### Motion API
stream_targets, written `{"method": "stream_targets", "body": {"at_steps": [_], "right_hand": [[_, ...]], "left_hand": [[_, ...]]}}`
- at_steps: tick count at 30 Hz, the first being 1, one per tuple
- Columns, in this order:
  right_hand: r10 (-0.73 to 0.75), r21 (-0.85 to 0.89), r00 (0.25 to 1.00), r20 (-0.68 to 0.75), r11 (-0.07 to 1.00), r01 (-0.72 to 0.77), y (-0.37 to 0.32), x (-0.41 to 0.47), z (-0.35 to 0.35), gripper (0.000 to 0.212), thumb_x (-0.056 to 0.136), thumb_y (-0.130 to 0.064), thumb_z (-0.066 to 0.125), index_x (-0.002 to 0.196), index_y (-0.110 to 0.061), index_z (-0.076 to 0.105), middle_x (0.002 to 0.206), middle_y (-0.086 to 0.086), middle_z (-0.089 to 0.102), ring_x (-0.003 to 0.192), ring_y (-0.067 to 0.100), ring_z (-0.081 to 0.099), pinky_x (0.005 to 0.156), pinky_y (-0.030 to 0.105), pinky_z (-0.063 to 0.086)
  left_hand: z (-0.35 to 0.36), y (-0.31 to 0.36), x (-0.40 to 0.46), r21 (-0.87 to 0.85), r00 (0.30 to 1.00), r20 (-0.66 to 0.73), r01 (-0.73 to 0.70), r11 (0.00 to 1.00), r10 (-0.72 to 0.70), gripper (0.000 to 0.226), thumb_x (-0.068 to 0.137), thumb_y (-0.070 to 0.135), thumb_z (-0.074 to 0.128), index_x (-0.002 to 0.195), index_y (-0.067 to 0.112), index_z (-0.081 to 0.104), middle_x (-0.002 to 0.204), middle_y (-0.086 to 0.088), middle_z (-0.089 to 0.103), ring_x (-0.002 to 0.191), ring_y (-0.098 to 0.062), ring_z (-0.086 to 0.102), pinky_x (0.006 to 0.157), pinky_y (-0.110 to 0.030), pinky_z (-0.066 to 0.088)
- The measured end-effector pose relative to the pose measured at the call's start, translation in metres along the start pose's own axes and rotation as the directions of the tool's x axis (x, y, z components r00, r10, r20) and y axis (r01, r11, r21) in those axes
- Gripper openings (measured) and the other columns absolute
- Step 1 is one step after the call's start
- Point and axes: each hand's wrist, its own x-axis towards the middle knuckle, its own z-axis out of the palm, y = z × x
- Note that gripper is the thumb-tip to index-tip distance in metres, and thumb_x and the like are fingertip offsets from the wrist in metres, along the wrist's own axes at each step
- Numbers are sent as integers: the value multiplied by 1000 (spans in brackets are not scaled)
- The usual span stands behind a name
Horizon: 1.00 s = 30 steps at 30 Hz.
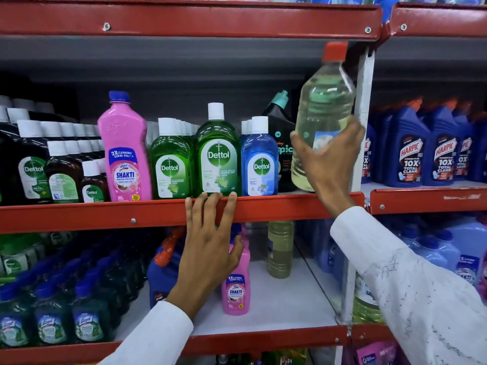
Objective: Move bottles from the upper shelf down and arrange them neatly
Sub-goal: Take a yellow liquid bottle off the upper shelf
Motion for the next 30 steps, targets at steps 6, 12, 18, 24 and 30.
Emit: {"method": "stream_targets", "body": {"at_steps": [6, 12, 18, 24, 30], "right_hand": [[-65, 38, 998, -8, 997, 65, -34, 10, -33, 82, 58, -52, 83, 120, -6, 54, 118, 8, 60, 103, 15, 55, 84, 15, 37], [-25, 51, 990, 138, 999, 18, -27, -39, -72, 73, 57, -50, 89, 113, -15, 58, 106, -1, 68, 95, 15, 65, 80, 23, 52], [101, 12, 971, 218, 994, -106, 12, -101, -93, 72, 51, -52, 90, 109, -23, 58, 100, -6, 70, 91, 14, 67, 78, 29, 55], [180, -43, 939, 292, 984, -175, 62, -153, -91, 73, 49, -50, 91, 109, -25, 58, 100, -4, 69, 90, 19, 67, 78, 40, 57], [264, -114, 904, 335, 964, -239, 123, -198, -62, 75, 49, -40, 95, 108, -14, 57, 99, 1, 64, 89, 23, 64, 77, 33, 52]], "left_hand": [[-1, 1, 0, -22, 1000, 0, 13, 1000, -13, 77, 85, 42, 61, 152, 19, 32, 146, -15, 40, 141, -38, 32, 126, -59, 11], [-1, 0, 0, -38, 999, -32, 10, 999, -11, 74, 83, 39, 63, 150, 19, 38, 144, -14, 44, 138, -37, 35, 126, -59, 12], [3, 2, 1, -62, 999, -50, 18, 998, -21, 75, 79, 28, 65, 149, 17, 38, 142, -16, 43, 137, -39, 34, 125, -60, 11], [6, 4, 1, -38, 996, -80, 22, 999, -25, 79, 73, 17, 62, 148, 16, 39, 142, -18, 44, 137, -40, 34, 125, -60, 13], [13, 5, 3, -15, 994, -101, 34, 999, -35, 81, 70, 15, 60, 148, 16, 38, 142, -20, 43, 136, -41, 33, 124, -62, 13]]}}
